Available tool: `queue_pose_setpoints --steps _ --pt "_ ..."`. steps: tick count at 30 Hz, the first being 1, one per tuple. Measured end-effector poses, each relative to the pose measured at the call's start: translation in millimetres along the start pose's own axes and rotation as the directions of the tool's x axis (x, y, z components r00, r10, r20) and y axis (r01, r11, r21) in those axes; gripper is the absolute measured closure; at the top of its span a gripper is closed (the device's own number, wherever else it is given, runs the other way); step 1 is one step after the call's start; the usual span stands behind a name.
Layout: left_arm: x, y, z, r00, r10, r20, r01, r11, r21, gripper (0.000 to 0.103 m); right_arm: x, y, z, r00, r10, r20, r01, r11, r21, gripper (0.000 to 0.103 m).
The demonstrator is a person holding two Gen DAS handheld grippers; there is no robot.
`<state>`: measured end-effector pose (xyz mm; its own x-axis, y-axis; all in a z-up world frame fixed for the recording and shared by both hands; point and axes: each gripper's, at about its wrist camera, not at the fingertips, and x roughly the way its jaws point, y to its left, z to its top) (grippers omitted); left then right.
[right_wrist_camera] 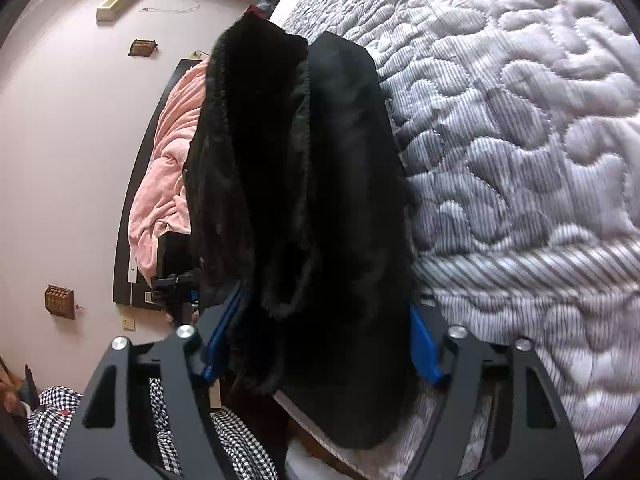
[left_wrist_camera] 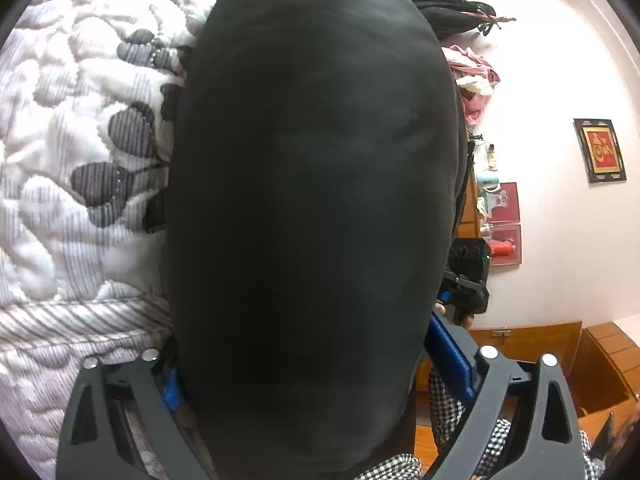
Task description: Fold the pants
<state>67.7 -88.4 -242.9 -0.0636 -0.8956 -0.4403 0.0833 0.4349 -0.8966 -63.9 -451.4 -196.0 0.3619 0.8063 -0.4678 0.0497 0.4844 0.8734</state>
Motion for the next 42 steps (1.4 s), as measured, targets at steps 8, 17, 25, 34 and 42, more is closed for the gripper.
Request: queue_pose_setpoints --steps 8,17,25,34,42 --pt "-9.8 1.4 -8.4 0.999 0.008 0.041 -0.008 1.0 -0.008 0.024 -11.9 -2.5 -7.2 0.998 0.046 0.041 -0.045 0.999 -0.026 0.056" --pt "-28.7 6.9 -20.9 0.994 -0.012 0.111 0.011 1.0 0.008 0.047 -6.2 24.5 -19.0 0.993 0.016 0.116 -0.008 0.997 -0.073 0.064" --pt "-40.2 -7.3 -28.2 0.985 -0.044 0.168 0.037 0.998 0.05 0.059 -3.2 58.3 -25.3 0.984 -0.055 0.169 0.076 0.99 -0.12 0.067" --pt "-56.8 -37.3 -0.5 0.955 -0.071 0.287 0.042 0.993 0.109 0.061 -5.0 116.5 16.5 0.967 -0.111 0.23 0.168 0.955 -0.244 0.068" --pt "-67.6 -44.0 66.8 0.921 -0.039 0.387 -0.015 0.991 0.134 0.061 8.8 123.5 96.8 0.958 -0.111 0.265 0.188 0.94 -0.284 0.068"
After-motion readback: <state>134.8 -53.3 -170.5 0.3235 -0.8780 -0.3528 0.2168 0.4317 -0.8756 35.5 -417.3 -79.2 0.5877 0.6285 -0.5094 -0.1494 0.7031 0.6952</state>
